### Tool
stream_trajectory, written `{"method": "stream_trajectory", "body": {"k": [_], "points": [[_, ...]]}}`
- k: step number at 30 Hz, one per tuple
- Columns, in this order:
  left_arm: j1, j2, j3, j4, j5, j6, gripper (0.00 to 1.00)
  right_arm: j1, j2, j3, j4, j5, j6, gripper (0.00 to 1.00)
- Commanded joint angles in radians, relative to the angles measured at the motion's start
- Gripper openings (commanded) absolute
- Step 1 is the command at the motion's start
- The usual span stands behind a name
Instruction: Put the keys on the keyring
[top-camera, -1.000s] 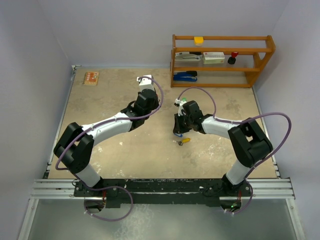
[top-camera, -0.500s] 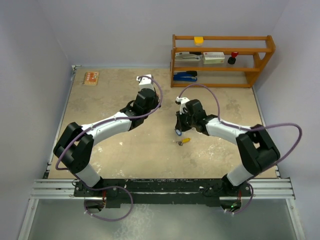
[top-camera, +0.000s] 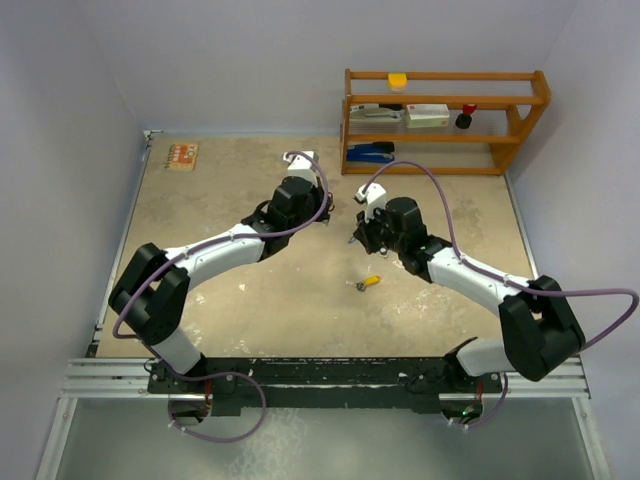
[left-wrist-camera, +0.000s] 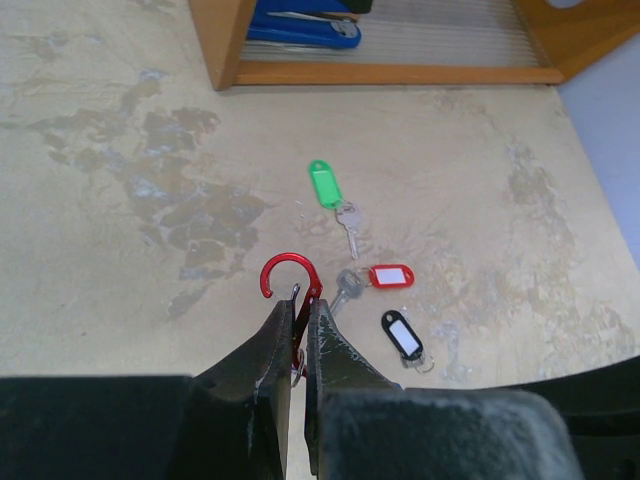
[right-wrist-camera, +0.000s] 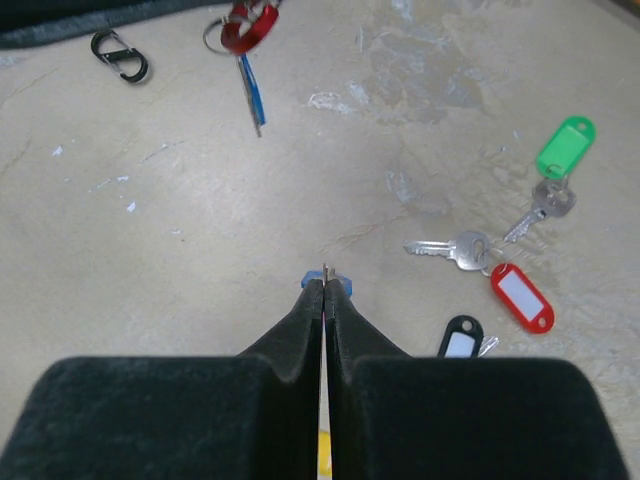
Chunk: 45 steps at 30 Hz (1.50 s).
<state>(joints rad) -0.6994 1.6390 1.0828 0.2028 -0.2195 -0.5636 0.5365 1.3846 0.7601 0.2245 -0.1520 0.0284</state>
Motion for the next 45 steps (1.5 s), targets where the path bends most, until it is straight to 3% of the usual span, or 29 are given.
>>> {"method": "stream_trajectory", "body": {"k": [1, 13, 45], "points": [[0.005, 0.004, 0.052, 0.063, 0.103, 0.015, 0.0, 0.003, -0.033, -0.01, 0.091, -0.013, -0.093, 0.0], [-0.001, 0.028, 0.079, 0.051, 0.183, 0.028, 0.0, 0.0, -0.064, 0.039, 0.091, 0.009, -0.158, 0.0], [-0.016, 0.095, 0.155, -0.023, 0.261, 0.094, 0.0, -0.07, -0.056, 0.134, 0.072, -0.114, -0.2, 0.0]]}}
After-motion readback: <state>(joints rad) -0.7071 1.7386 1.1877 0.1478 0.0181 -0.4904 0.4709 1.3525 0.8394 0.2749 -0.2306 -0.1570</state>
